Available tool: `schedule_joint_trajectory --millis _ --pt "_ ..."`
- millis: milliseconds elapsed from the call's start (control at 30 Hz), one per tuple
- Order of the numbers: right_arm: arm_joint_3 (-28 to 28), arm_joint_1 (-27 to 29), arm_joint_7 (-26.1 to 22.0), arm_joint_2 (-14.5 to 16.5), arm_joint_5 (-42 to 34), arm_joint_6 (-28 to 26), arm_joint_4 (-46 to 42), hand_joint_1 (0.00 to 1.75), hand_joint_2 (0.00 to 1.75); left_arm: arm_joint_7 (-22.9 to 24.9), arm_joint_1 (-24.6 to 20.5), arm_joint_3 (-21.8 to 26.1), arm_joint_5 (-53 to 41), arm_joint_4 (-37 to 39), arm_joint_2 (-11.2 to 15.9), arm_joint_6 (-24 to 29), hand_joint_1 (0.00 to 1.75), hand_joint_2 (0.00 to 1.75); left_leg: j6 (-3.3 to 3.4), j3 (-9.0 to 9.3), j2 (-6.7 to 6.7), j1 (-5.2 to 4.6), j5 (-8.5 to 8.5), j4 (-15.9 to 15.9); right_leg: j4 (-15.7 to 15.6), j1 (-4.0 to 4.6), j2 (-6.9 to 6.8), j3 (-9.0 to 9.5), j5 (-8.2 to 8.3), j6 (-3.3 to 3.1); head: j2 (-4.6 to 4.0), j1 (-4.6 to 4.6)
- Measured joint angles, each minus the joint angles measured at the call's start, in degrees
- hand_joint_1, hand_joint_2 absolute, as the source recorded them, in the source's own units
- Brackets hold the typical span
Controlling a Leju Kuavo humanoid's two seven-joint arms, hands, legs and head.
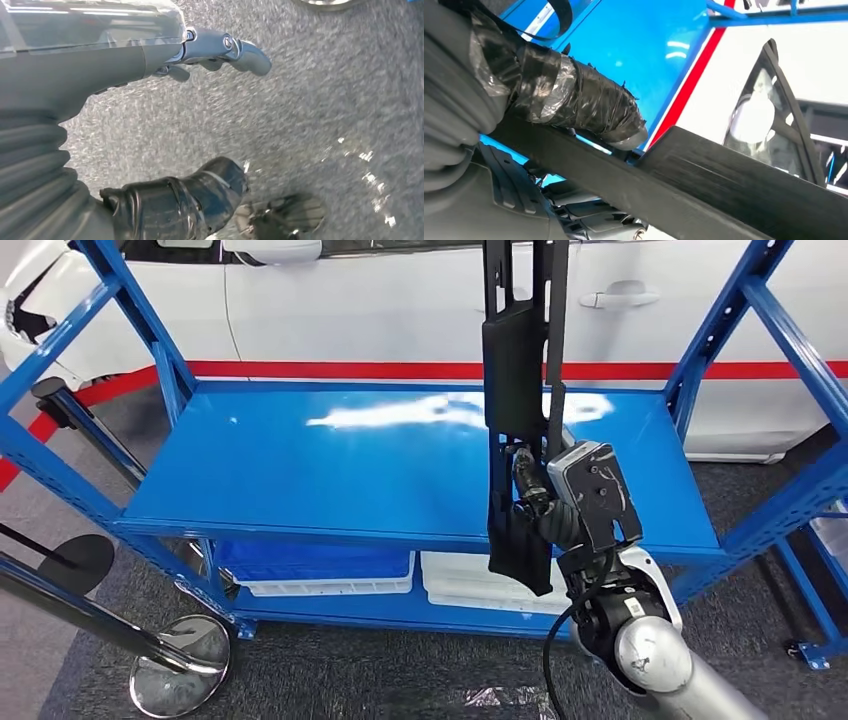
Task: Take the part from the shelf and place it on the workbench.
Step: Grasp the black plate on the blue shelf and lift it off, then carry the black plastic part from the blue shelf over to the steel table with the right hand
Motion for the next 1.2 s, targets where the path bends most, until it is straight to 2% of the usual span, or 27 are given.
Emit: schedule_joint_trajectory --millis 67,100,133,167,200,267,300,333,400,467,500,600,633,667,700,733,767,800,867,900,967,1000,1033,1100,1133,1167,1200 --pt "-0.01 0.00 0.34 -0.02 0.58 0.09 -0.09 1.75 1.75 0.03 0.04 -0.01 0.01 0.00 -0.10 -0.04 0.00 1.75 -0.28 -1.74 0.02 0.11 -6.07 6.08 -0.07 0.08 -0.01 -1.64 1.44 -0.49 0.00 -0.20" --pt "-0.01 0.03 0.58 -0.02 0.92 0.13 -0.14 1.75 1.75 0.04 0.01 -0.01 0.04 0.00 -0.12 -0.04 0.00 1.75 -0.28 -2.30 0.01 0.13 -8.41 9.72 -0.04 0.18 -0.03 -2.52 2.12 -0.60 0.00 -0.21" --pt "-0.01 0.05 0.85 -0.02 1.33 0.16 -0.17 1.75 1.75 0.05 -0.02 -0.01 0.05 0.00 -0.12 -0.04 0.00 1.75 -0.19 -2.33 0.00 0.13 -9.42 12.47 0.01 0.33 -0.03 -3.38 2.77 -0.60 0.00 -0.23" --pt "-0.01 0.08 1.14 -0.02 1.72 0.21 -0.20 1.75 1.75 0.05 -0.05 -0.01 0.06 0.00 -0.13 -0.04 0.00 1.75 0.00 -1.56 0.00 0.09 -9.14 13.68 0.05 0.48 -0.05 -4.20 3.38 -0.60 0.00 -0.23" --pt "-0.01 0.10 1.41 -0.03 2.09 0.29 -0.23 1.75 1.75 0.05 -0.07 -0.02 0.07 0.00 -0.17 -0.04 0.00 1.75 0.29 0.19 -0.01 -0.01 -7.92 12.93 0.10 0.60 -0.06 -4.95 3.95 -0.59 0.00 -0.22" --pt "-0.01 0.08 1.78 -0.09 2.69 0.48 -0.32 1.75 1.75 0.05 -0.16 -0.03 0.08 0.00 -0.24 -0.04 0.00 1.75 1.13 5.96 -0.06 -0.41 -5.66 6.53 0.14 0.72 -0.09 -5.96 4.95 -0.48 0.00 -0.22" --pt "-0.01 0.04 1.93 -0.15 3.00 0.57 -0.40 1.75 1.75 0.04 -0.27 -0.03 0.08 0.00 -0.24 -0.04 0.00 1.75 1.55 9.13 -0.10 -0.67 -5.73 2.17 0.11 0.76 -0.13 -6.25 5.44 -0.29 0.00 -0.21" --pt "-0.01 -0.02 2.04 -0.21 3.37 0.66 -0.49 1.75 1.75 0.03 -0.40 -0.03 0.09 0.00 -0.23 -0.03 0.00 1.75 1.80 11.26 -0.16 -0.93 -6.17 -1.13 -0.06 0.73 -0.19 -6.38 5.98 -0.01 0.00 -0.20" --pt "-0.01 -0.16 2.22 -0.30 4.14 0.84 -0.61 1.75 1.75 0.01 -0.57 -0.03 0.13 0.00 -0.19 -0.02 0.00 1.75 2.08 12.72 -0.22 -1.34 -6.63 -4.47 -0.68 0.57 -0.30 -6.44 7.23 0.75 0.00 -0.26" --pt "-0.01 -0.18 2.36 -0.47 4.72 0.99 -0.67 1.75 1.75 0.02 -0.52 -0.06 0.16 0.00 -0.24 -0.03 0.00 1.75 2.39 12.14 -0.02 -1.14 -5.10 -5.29 -0.65 0.52 -0.26 -6.73 7.16 1.38 0.00 -0.20" --pt "-0.01 -0.19 2.44 -0.58 4.91 1.04 -0.70 1.75 1.75 0.02 -0.50 -0.08 0.16 0.00 -0.29 -0.03 0.00 1.75 2.71 11.77 0.16 -0.97 -4.24 -5.70 0.40 0.57 -0.20 -7.17 5.58 1.58 0.00 -0.07" --pt "-0.01 -0.22 2.81 -0.77 5.27 1.11 -0.75 1.75 1.75 0.03 -0.52 -0.10 0.20 0.00 -0.42 -0.04 0.00 1.75 3.38 9.35 0.51 -0.89 -1.95 -5.76 9.61 0.59 -0.12 -9.41 -2.98 2.00 0.00 0.28" --pt "-0.01 -0.20 2.95 -0.79 5.36 1.14 -0.76 1.75 1.75 0.03 -0.52 -0.10 0.22 0.00 -0.44 -0.04 0.00 1.75 3.34 8.23 0.53 -0.91 -1.26 -5.51 13.11 0.57 -0.12 -9.90 -4.49 2.16 0.00 0.31" --pt "-0.01 -0.18 3.07 -0.83 5.50 1.18 -0.76 1.75 1.75 0.03 -0.51 -0.10 0.25 0.00 -0.46 -0.04 0.00 1.75 3.27 7.07 0.54 -0.91 -0.64 -5.19 15.37 0.51 -0.13 -9.78 -4.51 2.31 0.00 0.33" --pt "-0.01 -0.16 3.20 -0.86 5.69 1.22 -0.76 1.75 1.75 0.03 -0.49 -0.11 0.28 0.00 -0.47 -0.04 0.00 1.75 3.13 5.87 0.55 -0.88 -0.08 -4.77 15.79 0.42 -0.15 -8.80 -3.30 2.42 0.00 0.33" --pt "-0.01 -0.17 3.31 -0.91 5.91 1.31 -0.76 1.75 1.75 0.03 -0.48 -0.11 0.29 0.00 -0.48 -0.04 0.00 1.75 2.95 4.69 0.56 -0.83 0.42 -4.24 14.14 0.30 -0.16 -6.82 -1.56 2.52 0.00 0.33" --pt "-0.01 -0.18 3.44 -0.96 6.16 1.42 -0.78 1.75 1.75 0.03 -0.47 -0.12 0.31 0.00 -0.49 -0.04 0.00 1.75 2.69 3.62 0.55 -0.78 0.83 -3.60 10.77 0.17 -0.15 -4.04 -0.56 2.59 0.00 0.33" --pt "-0.01 -0.21 3.60 -0.99 6.38 1.52 -0.84 1.75 1.75 0.03 -0.48 -0.12 0.32 0.00 -0.49 -0.04 0.00 1.75 2.40 2.63 0.52 -0.81 1.16 -2.92 6.51 0.22 -0.13 -1.04 -0.65 2.59 0.00 0.32" --pt "-0.01 -0.21 3.87 -1.07 6.80 1.77 -0.99 1.75 1.75 0.03 -0.47 -0.12 0.34 0.00 -0.50 -0.04 0.00 1.75 1.79 1.51 0.42 -0.92 1.93 -2.06 0.86 0.49 0.04 2.37 -2.06 2.03 0.00 0.24" --pt "-0.01 -0.21 3.97 -1.10 6.99 1.87 -1.07 1.75 1.75 0.03 -0.44 -0.12 0.36 0.00 -0.50 -0.04 0.00 1.75 1.50 1.23 0.36 -0.92 2.43 -2.00 -0.07 0.75 0.10 2.65 -2.27 1.57 0.00 0.22" --pt "-0.01 -0.26 4.09 -1.15 7.34 2.08 -1.12 1.75 1.75 0.03 -0.23 -0.15 0.41 0.00 -0.55 -0.04 0.00 1.75 0.92 0.68 0.19 -0.73 2.96 -1.98 -0.17 0.72 0.00 1.53 -1.18 0.54 0.00 0.29" --pt "-0.01 -0.29 4.16 -1.17 7.49 2.16 -1.15 1.75 1.75 0.03 -0.12 -0.16 0.44 0.00 -0.63 -0.05 0.00 1.75 0.57 0.11 0.13 -0.59 1.85 -1.29 -0.28 0.67 -0.12 0.90 -0.50 0.06 0.00 0.23" --pt "-0.01 -0.31 4.24 -1.19 7.62 2.23 -1.18 1.75 1.75 0.03 -0.05 -0.18 0.46 0.00 -0.72 -0.05 0.00 1.75 0.24 -0.60 0.08 -0.47 -0.33 0.36 -0.38 0.54 -0.22 0.17 0.24 -0.34 0.00 0.15" --pt "-0.01 -0.31 4.34 -1.21 7.86 2.28 -1.22 1.75 1.75 0.03 -0.02 -0.18 0.52 0.00 -0.84 -0.05 0.00 1.75 -0.39 -2.05 0.09 -0.25 -6.30 6.53 -0.39 0.54 -0.26 -1.34 1.63 -0.76 0.00 -0.03" --pt "-0.01 -0.30 4.36 -1.22 7.93 2.29 -1.22 1.75 1.75 0.03 -0.03 -0.18 0.54 0.00 -0.85 -0.04 0.00 1.75 -0.57 -2.40 0.09 -0.19 -8.19 9.88 -0.34 0.57 -0.27 -2.22 2.31 -0.82 0.00 -0.04" --pt "-0.01 -0.30 4.38 -1.23 7.98 2.29 -1.22 1.75 1.75 0.03 -0.04 -0.19 0.55 0.00 -0.85 -0.04 0.00 1.75 -0.64 -2.19 0.08 -0.17 -8.74 12.23 -0.29 0.59 -0.28 -3.14 2.96 -0.81 0.00 -0.04" --pt "-0.01 -0.29 4.39 -1.24 8.03 2.29 -1.22 1.75 1.75 0.03 -0.06 -0.20 0.55 0.00 -0.85 -0.04 0.00 1.75 -0.62 -1.20 0.08 -0.18 -8.05 12.95 -0.21 0.60 -0.28 -4.04 3.59 -0.76 0.00 -0.05"
